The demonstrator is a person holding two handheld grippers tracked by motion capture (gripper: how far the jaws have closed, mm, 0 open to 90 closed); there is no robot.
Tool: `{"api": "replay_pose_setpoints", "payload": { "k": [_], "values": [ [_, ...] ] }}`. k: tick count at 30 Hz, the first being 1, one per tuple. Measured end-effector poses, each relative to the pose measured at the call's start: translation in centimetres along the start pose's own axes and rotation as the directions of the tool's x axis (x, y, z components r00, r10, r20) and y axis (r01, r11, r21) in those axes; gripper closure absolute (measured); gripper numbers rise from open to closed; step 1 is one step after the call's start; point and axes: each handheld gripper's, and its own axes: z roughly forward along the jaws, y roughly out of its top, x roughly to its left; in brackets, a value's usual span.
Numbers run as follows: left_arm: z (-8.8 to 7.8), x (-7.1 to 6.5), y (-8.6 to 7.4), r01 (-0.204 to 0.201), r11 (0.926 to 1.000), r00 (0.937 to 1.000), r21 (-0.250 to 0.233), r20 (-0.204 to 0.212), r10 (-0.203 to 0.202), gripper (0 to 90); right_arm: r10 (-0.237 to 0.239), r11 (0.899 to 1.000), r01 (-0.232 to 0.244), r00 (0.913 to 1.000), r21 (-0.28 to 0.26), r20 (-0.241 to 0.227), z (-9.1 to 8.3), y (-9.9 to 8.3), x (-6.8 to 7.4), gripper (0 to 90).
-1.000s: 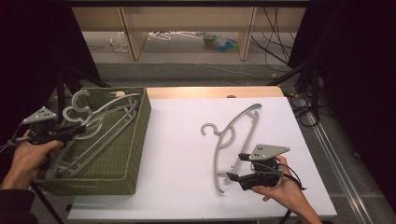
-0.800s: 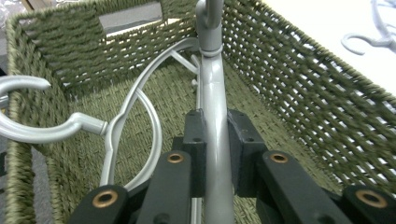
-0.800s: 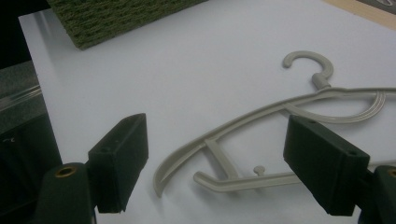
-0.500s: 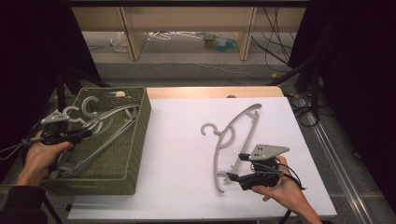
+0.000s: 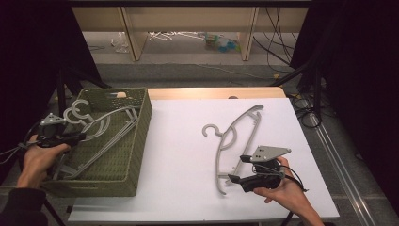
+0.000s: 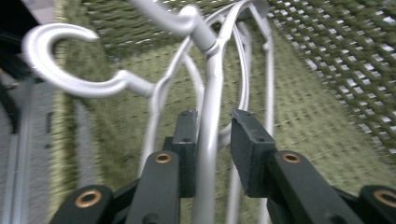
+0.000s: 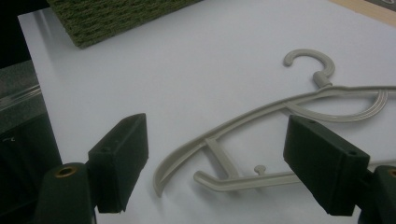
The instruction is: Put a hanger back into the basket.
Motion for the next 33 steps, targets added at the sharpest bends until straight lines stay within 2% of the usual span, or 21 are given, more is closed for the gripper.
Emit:
{"api": "replay_pose_setpoints", "payload": {
  "k": [1, 3, 7, 8, 9, 10, 13, 14, 15, 16, 19, 20, 21, 22, 24, 25, 27, 28, 30, 31, 33],
  "values": [
    [0.0, 0.0, 0.0, 0.0, 1.0, 1.0, 0.0, 0.0, 0.0, 70.5, 0.0, 1.0, 0.0, 1.0, 0.0, 0.0, 0.0, 0.0, 0.0, 23.2],
    [-0.5, 0.2, 0.0, 0.026, 0.9994, 0.9997, -0.024, 0.001, -0.026, 70.3, 0.005, 1.0, -0.005, 1.0, 0.001, 0.0, 0.0, 0.0, 0.0, 23.1],
    [-1.2, -0.1, 0.0, 0.036, 0.9977, 0.9993, -0.058, -0.003, -0.036, 69.6, 0.003, 1.0, -0.003, 1.0, 0.002, 0.001, 0.0, 0.0, 0.0, 23.2],
    [-1.4, -0.5, 0.1, 0.046, 0.9953, 0.9989, -0.085, 0.003, -0.046, 69.1, 0.005, 1.0, -0.005, 1.0, 0.002, 0.002, 0.0, 0.0, 0.0, 23.2],
    [-1.8, -0.7, 0.1, 0.032, 0.9957, 0.9995, -0.086, 0.01, -0.031, 68.3, 0.005, 1.0, -0.005, 1.0, 0.001, 0.001, 0.0, 0.0, 0.0, 23.2],
    [-2.0, -1.5, 0.2, 0.055, 0.99, 0.9984, -0.13, 0.023, -0.052, 67.4, 0.005, 1.0, -0.005, 1.0, 0.001, 0.001, 0.0, 0.0, 0.0, 23.2],
    [-3.0, -3.1, 0.5, 0.047, 0.983, 0.9979, -0.177, 0.051, -0.039, 59.1, 0.008, 1.0, -0.008, 0.9999, 0.0, 0.007, 0.0, 0.0, 0.0, 23.2],
    [-3.6, -4.3, 0.8, 0.042, 0.9767, 0.9954, -0.21, 0.093, -0.022, 56.2, 0.009, 1.0, -0.009, 0.9999, -0.001, 0.005, 0.0, 0.0, 0.0, 23.2],
    [-3.9, -5.0, 0.8, 0.053, 0.9724, 0.9926, -0.227, 0.119, -0.027, 52.8, 0.008, 1.0, -0.008, 1.0, -0.001, 0.006, 0.0, 0.0, 0.0, 23.2],
    [-4.2, -5.7, 0.9, 0.05, 0.9703, 0.9894, -0.237, 0.144, -0.016, 49.6, 0.008, 1.0, -0.008, 0.9999, 0.0, 0.009, 0.0, 0.0, 0.0, 23.2],
    [-4.9, -8.0, 1.1, 0.039, 0.9615, 0.9833, -0.272, 0.182, 0.011, 41.5, 0.004, 1.0, -0.004, 1.0, 0.004, 0.003, 0.1, -0.1, -0.1, 23.2],
    [-5.1, -8.8, 1.2, 0.044, 0.9595, 0.9793, -0.278, 0.202, 0.014, 39.1, 0.006, 1.0, -0.006, 1.0, 0.005, -0.001, 0.2, -0.1, -0.1, 23.2],
    [-5.1, -8.8, 1.2, 0.044, 0.9595, 0.9793, -0.278, 0.202, 0.014, 37.2, 0.006, 1.0, -0.006, 1.0, 0.005, -0.001, 0.2, -0.1, -0.1, 23.2],
    [-5.3, -10.2, 1.3, 0.058, 0.9472, 0.9711, -0.315, 0.238, 0.02, 35.2, 0.006, 1.0, -0.006, 1.0, 0.006, 0.002, 0.2, -0.1, -0.1, 23.0],
    [-5.5, -11.4, 1.2, 0.082, 0.9382, 0.9607, -0.336, 0.277, 0.015, 32.1, 0.005, 1.0, -0.005, 1.0, 0.005, 0.004, 0.2, -0.1, -0.1, 22.9],
    [-5.5, -12.1, 1.1, 0.096, 0.9313, 0.9563, -0.352, 0.292, 0.012, 30.8, 0.011, 1.0, -0.011, 0.9999, 0.007, 0.005, 0.2, -0.1, -0.1, 22.9],
    [-5.4, -13.4, 0.9, 0.099, 0.9261, 0.9483, -0.364, 0.316, 0.023, 29.3, 0.015, 1.0, -0.015, 0.9999, 0.004, 0.002, 0.2, -0.1, -0.1, 22.9],
    [-5.4, -13.4, 0.9, 0.099, 0.9261, 0.9483, -0.364, 0.316, 0.023, 28.2, 0.015, 1.0, -0.015, 0.9999, 0.004, 0.002, 0.2, -0.1, -0.1, 22.9],
    [-5.3, -15.1, 0.6, 0.089, 0.9203, 0.9407, -0.381, 0.336, 0.048, 27.0, 0.026, 1.0, -0.026, 0.9996, -0.01, 0.013, 0.3, -0.3, -0.2, 22.6],
    [-5.3, -15.1, 0.6, 0.089, 0.9203, 0.9407, -0.381, 0.336, 0.048, 26.3, 0.026, 1.0, -0.026, 0.9996, -0.01, 0.013, 0.3, -0.3, -0.2, 22.6],
    [-5.2, -16.2, 0.3, 0.088, 0.9121, 0.9373, -0.4, 0.343, 0.06, 24.7, 0.038, 0.999, -0.037, 0.9991, -0.022, 0.022, 0.3, -0.4, -0.3, 22.5]
  ]
}}
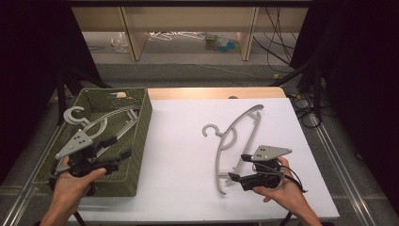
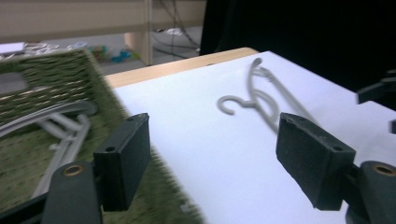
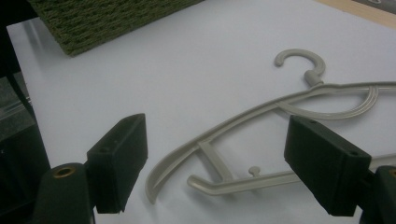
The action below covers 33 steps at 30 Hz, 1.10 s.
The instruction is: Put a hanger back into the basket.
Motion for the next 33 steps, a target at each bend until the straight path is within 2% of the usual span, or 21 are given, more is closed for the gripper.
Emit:
{"api": "replay_pose_setpoints", "payload": {
  "k": [1, 2, 4, 5, 7, 9, 10, 12, 14, 15, 16, 17, 19, 21, 22, 23, 25, 27, 28, 32, 33],
  "values": [
    [0.2, -0.6, -0.3, -0.003, 1.0, 1.0, 0.001, 0.009, 0.003, 21.7, 0.005, 1.0, -0.005, 1.0, -0.001, 0.001, 0.0, 0.0, 0.0, 22.4],
    [0.6, -1.3, -0.7, -0.011, 0.9999, 0.9992, -0.002, 0.039, 0.011, 21.6, 0.008, 1.0, -0.008, 1.0, -0.004, -0.001, 0.1, -0.1, -0.1, 22.4],
    [0.7, -1.8, -1.0, -0.005, 1.0, 0.9988, -0.005, 0.049, 0.005, 21.7, 0.008, 1.0, -0.008, 1.0, -0.007, -0.002, 0.2, -0.1, -0.1, 22.4],
    [1.1, -2.5, -1.4, -0.019, 0.9997, 0.9979, -0.012, 0.062, 0.02, 21.6, 0.009, 1.0, -0.009, 1.0, -0.011, 0.0, 0.2, -0.1, -0.1, 22.4],
    [1.3, -2.9, -1.7, -0.019, 0.9997, 0.9969, -0.018, 0.076, 0.021, 21.3, 0.01, 1.0, -0.01, 0.9999, -0.016, 0.0, 0.2, -0.1, -0.1, 22.4],
    [1.5, -3.5, -1.9, -0.038, 0.9987, 0.9965, -0.034, 0.074, 0.041, 21.3, 0.016, 0.999, -0.016, 0.9999, -0.028, 0.005, 0.1, -0.1, -0.2, 22.4],
    [1.6, -3.7, -2.1, -0.045, 0.9982, 0.996, -0.038, 0.075, 0.048, 21.2, 0.022, 0.999, -0.022, 0.9997, -0.036, -0.007, 0.2, -0.1, -0.2, 22.4],
    [1.8, -4.0, -2.5, -0.043, 0.9978, 0.9957, -0.05, 0.08, 0.047, 20.4, 0.021, 0.999, -0.021, 0.9998, -0.042, 0.003, 0.1, -0.2, -0.3, 22.2],
    [1.9, -4.4, -3.0, -0.018, 0.9987, 0.9962, -0.047, 0.085, 0.022, 18.7, 0.021, 0.999, -0.021, 0.9998, -0.042, 0.002, 0.1, -0.2, -0.3, 22.1],
    [1.9, -4.4, -3.2, -0.044, 0.9983, 0.9944, -0.039, 0.095, 0.047, 18.7, 0.021, 0.999, -0.021, 0.9998, -0.042, 0.002, 0.1, -0.2, -0.3, 22.1],
    [1.9, -4.7, -3.7, -0.02, 0.9989, 0.995, -0.042, 0.098, 0.024, 16.9, 0.018, 0.999, -0.018, 0.9998, -0.045, 0.008, 0.0, -0.2, -0.2, 22.1],
    [1.8, -4.9, -3.9, -0.015, 0.9989, 0.9959, -0.045, 0.089, 0.019, 17.1, 0.019, 0.999, -0.018, 0.9998, -0.046, 0.007, 0.0, -0.2, -0.2, 22.1],
    [1.9, -5.0, -4.2, -0.045, 0.9979, 0.9942, -0.047, 0.096, 0.05, 17.0, 0.019, 0.999, -0.019, 0.9998, -0.047, 0.006, 0.0, -0.2, -0.2, 21.9],
    [2.0, -5.2, -4.4, -0.056, 0.9975, 0.9941, -0.043, 0.091, 0.059, 17.1, 0.018, 0.999, -0.018, 0.9998, -0.045, 0.006, 0.1, -0.3, -0.2, 21.9],
    [2.2, -5.6, -4.8, -0.071, 0.9971, 0.992, -0.026, 0.102, 0.073, 17.0, 0.018, 0.999, -0.018, 0.9998, -0.044, 0.006, 0.1, -0.3, -0.2, 21.9],
    [2.4, -5.9, -5.1, -0.067, 0.9974, 0.9907, -0.026, 0.117, 0.07, 16.9, 0.019, 0.999, -0.018, 0.9998, -0.043, 0.006, 0.1, -0.3, -0.2, 21.8],
    [2.6, -6.3, -5.4, -0.086, 0.9963, 0.9894, -0.009, 0.117, 0.086, 16.9, 0.018, 0.999, -0.018, 0.9998, -0.043, 0.002, 0.1, -0.2, -0.2, 21.7],
    [2.7, -6.5, -5.6, -0.079, 0.9969, 0.9905, -0.007, 0.112, 0.079, 16.9, 0.019, 0.999, -0.019, 0.9998, -0.043, 0.002, 0.1, -0.2, -0.2, 21.7],
    [2.7, -6.7, -5.8, -0.111, 0.9938, 0.9879, -0.002, 0.109, 0.111, 16.9, 0.019, 0.999, -0.019, 0.9998, -0.042, 0.005, 0.2, -0.3, -0.1, 21.6],
    [2.8, -6.8, -6.0, -0.102, 0.9948, 0.9889, -0.003, 0.108, 0.102, 16.9, 0.028, 0.999, -0.028, 0.9995, -0.032, 0.011, 0.6, -0.3, -0.1, 21.7],
    [2.8, -6.8, -6.1, -0.102, 0.9948, 0.9871, -0.001, 0.124, 0.101, 16.9, 0.033, 0.999, -0.032, 0.9994, -0.028, 0.01, 0.7, -0.3, -0.1, 21.8]
  ]
}}
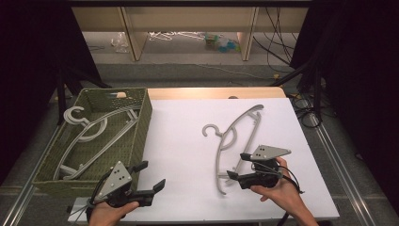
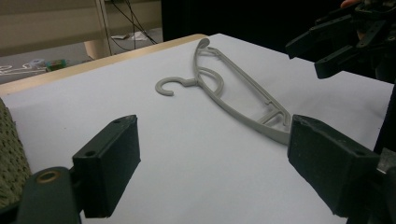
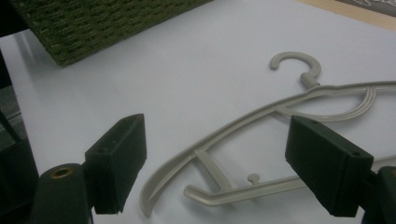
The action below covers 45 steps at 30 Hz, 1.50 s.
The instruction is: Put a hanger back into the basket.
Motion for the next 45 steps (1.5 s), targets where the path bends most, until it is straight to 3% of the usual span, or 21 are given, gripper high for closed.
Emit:
{"api": "replay_pose_setpoints", "payload": {
  "k": [1, 10, 11, 12, 13, 16, 19, 23, 25, 26, 28, 34, 35, 36, 37, 39, 40, 43, 45],
  "values": [
    [0.0, -0.1, -0.1, 0.036, 0.9994, 0.9993, -0.001, 0.009, -0.036, 16.9, 0.002, 1.0, -0.002, 0.9999, 0.002, 0.015, 0.2, 0.0, 0.0, 22.0],
    [-0.2, -0.2, -0.3, 0.037, 0.9993, 0.9993, -0.006, 0.012, -0.037, 17.0, 0.035, 0.996, -0.04, 0.9971, 0.074, 0.067, 2.4, 0.7, -0.2, 22.2],
    [-0.2, -0.3, -0.3, 0.033, 0.9994, 0.9994, -0.002, 0.01, -0.033, 17.0, 0.043, 0.995, -0.049, 0.9964, 0.087, 0.073, 2.7, 0.8, -0.3, 22.1],
    [-0.2, -0.2, -0.2, -0.001, 1.0, 0.9998, 0.006, 0.017, 0.0, 17.0, 0.041, 0.994, -0.048, 0.9958, 0.094, 0.082, 2.9, 0.8, -0.5, 21.9],
    [-0.2, -0.2, -0.3, 0.005, 1.0, 0.9998, 0.007, 0.019, -0.005, 17.0, 0.062, 0.989, -0.076, 0.9915, 0.124, 0.115, 3.6, 0.9, -0.8, 21.5],
    [-0.1, -0.2, -0.4, 0.027, 0.9996, 0.9996, 0.002, 0.012, -0.027, 17.0, 0.065, 0.984, -0.086, 0.9891, 0.158, 0.132, 4.7, 0.9, -1.4, 20.6],
    [-0.1, -0.1, -0.4, 0.028, 0.9996, 0.9996, 0.009, 0.005, -0.028, 17.0, 0.058, 0.985, -0.082, 0.9869, 0.153, 0.15, 5.7, 0.9, -1.6, 20.6],
    [-0.1, -0.1, -0.5, 0.03, 0.9995, 0.9995, 0.007, 0.005, -0.03, 17.0, 0.075, 0.973, -0.104, 0.9863, 0.206, 0.147, 7.2, 1.5, -1.5, 19.0],
    [-0.1, -0.1, -0.5, 0.031, 0.9995, 0.9995, 0.004, 0.007, -0.031, 17.0, 0.059, 0.976, -0.089, 0.9865, 0.2, 0.153, 7.7, 1.5, -1.5, 19.0],
    [-0.1, -0.1, -0.5, 0.026, 0.9996, 0.9996, 0.01, 0.007, -0.026, 17.0, 0.047, 0.968, -0.08, 0.9887, 0.238, 0.143, 8.3, 1.8, -1.4, 18.3],
    [-0.1, 0.0, -0.5, 0.006, 0.9999, 0.9999, 0.013, 0.012, -0.006, 17.0, 0.04, 0.963, -0.077, 0.9885, 0.258, 0.146, 9.0, 1.9, -1.3, 18.2],
    [0.0, -0.1, -0.5, -0.003, 0.9999, 0.9998, 0.013, 0.018, 0.003, 17.0, 0.022, 0.95, -0.069, 0.9876, 0.303, 0.156, 10.5, 2.2, -1.3, 18.8],
    [0.0, -0.1, -0.5, 0.002, 0.9999, 0.9998, 0.011, 0.021, -0.002, 16.9, 0.034, 0.938, -0.089, 0.9853, 0.334, 0.168, 10.9, 2.3, -1.4, 19.0],
    [0.0, -0.1, -0.5, 0.002, 0.9999, 0.9998, 0.011, 0.021, -0.002, 17.0, 0.034, 0.938, -0.089, 0.9853, 0.334, 0.168, 10.9, 2.3, -1.4, 19.0],
    [0.0, -0.1, -0.5, 0.0, 0.9999, 0.9998, 0.01, 0.021, 0.0, 17.0, 0.055, 0.928, -0.114, 0.9833, 0.354, 0.174, 11.0, 2.4, -1.3, 19.7],
    [-0.1, -0.1, -0.5, -0.005, 0.9999, 0.9998, 0.013, 0.019, 0.005, 17.0, 0.049, 0.924, -0.105, 0.986, 0.367, 0.159, 11.4, 2.4, -1.6, 21.3],
    [-0.1, 0.0, -0.5, -0.002, 0.9999, 0.9998, 0.012, 0.02, 0.002, 17.0, 0.054, 0.918, -0.112, 0.9855, 0.381, 0.161, 11.7, 2.4, -1.6, 21.9],
    [0.0, -0.1, -0.6, 0.009, 0.9999, 0.9998, 0.012, 0.02, -0.009, 17.0, 0.058, 0.914, -0.115, 0.9863, 0.389, 0.155, 11.9, 2.4, -1.7, 24.0],
    [0.0, -0.2, -0.6, 0.018, 0.9998, 0.9997, 0.014, 0.016, -0.018, 17.1, 0.057, 0.901, -0.109, 0.9892, 0.421, 0.135, 12.4, 2.3, -1.8, 28.8]
  ]
}}
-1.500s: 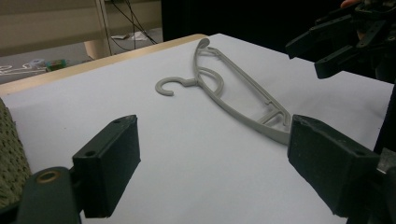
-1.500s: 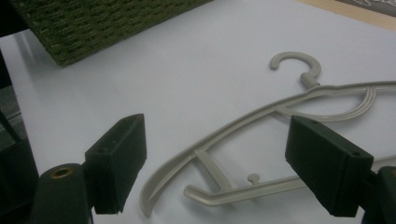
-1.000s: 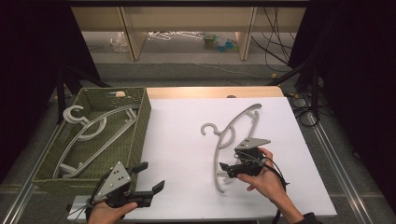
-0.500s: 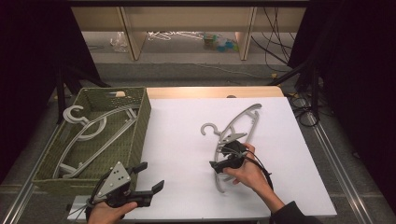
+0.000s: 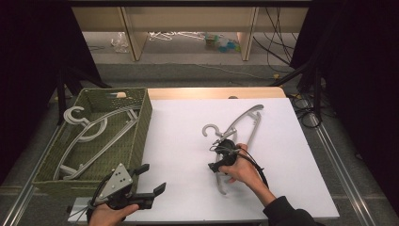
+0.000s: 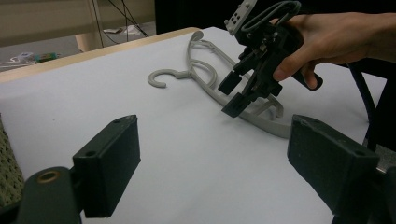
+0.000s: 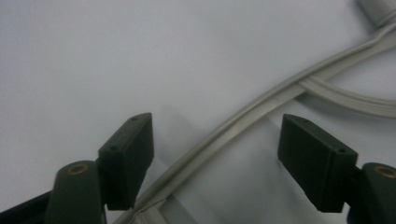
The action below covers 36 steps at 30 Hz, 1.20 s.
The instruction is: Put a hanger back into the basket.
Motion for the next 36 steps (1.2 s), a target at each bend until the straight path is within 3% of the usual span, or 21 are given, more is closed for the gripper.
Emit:
{"api": "replay_pose_setpoints", "payload": {
  "k": [3, 5, 12, 13, 18, 22, 23, 27, 30, 34, 36],
  "values": [
    [0.1, 0.0, 0.0, 0.0, 1.0, 1.0, -0.005, 0.004, 0.0, 17.2, -0.013, 1.0, 0.013, 0.9998, 0.013, -0.017, 0.3, 0.1, 0.0, 26.1],
    [0.0, 0.1, 0.0, -0.019, 0.9998, 0.9998, 0.005, 0.002, 0.019, 17.2, -0.002, 1.0, 0.003, 0.9997, 0.023, -0.024, 0.3, 0.3, -0.2, 28.9],
    [0.1, 0.0, -0.1, -0.009, 0.9999, 1.0, 0.015, -0.001, 0.009, 17.4, 0.011, 0.999, -0.011, 0.9999, 0.048, 0.001, 0.3, 0.8, -0.3, 38.0],
    [0.1, 0.0, -0.1, -0.007, 0.9999, 1.0, 0.013, -0.001, 0.007, 17.5, -0.013, 0.998, 0.012, 0.9997, 0.062, 0.019, 0.3, 0.9, -0.3, 41.7],
    [0.1, 0.1, -0.1, -0.008, 1.0, 1.0, 0.006, 0.001, 0.008, 17.6, -0.001, 0.997, -0.001, 0.9996, 0.076, 0.029, 0.2, 1.1, -0.4, 48.4],
    [0.0, 0.3, -0.1, -0.037, 0.9992, 0.9993, 0.015, 0.002, 0.036, 17.7, 0.008, 0.998, -0.009, 0.9999, 0.066, 0.012, -0.1, 0.9, -1.5, 64.8],
    [0.0, 0.1, -0.1, -0.011, 0.9999, 0.9999, 0.008, -0.003, 0.011, 17.7, 0.005, 0.998, -0.006, 0.9999, 0.066, 0.01, -0.1, 0.8, -1.7, 67.3],
    [-0.1, 0.1, -0.1, -0.007, 0.9999, 0.9999, 0.011, -0.007, 0.008, 18.0, 0.015, 0.999, -0.015, 0.9998, 0.051, -0.014, -0.2, 0.7, -2.3, 72.4],
    [0.0, 0.3, 0.0, -0.036, 0.9993, 0.9994, 0.012, 0.002, 0.036, 18.0, -0.013, 0.998, 0.015, 0.9996, 0.059, -0.026, -0.2, 0.7, -2.6, 75.2],
    [0.0, 0.3, -0.1, -0.043, 0.999, 0.9991, 0.017, 0.008, 0.042, 18.2, -0.034, 0.998, 0.036, 0.9989, 0.061, -0.033, -0.2, 0.8, -2.8, 77.4],
    [0.0, 0.2, 0.0, -0.023, 0.9996, 0.9997, 0.016, -0.002, 0.023, 18.5, -0.059, 0.996, 0.062, 0.9975, 0.07, -0.037, -0.3, 0.8, -2.8, 79.3]
  ]
}}
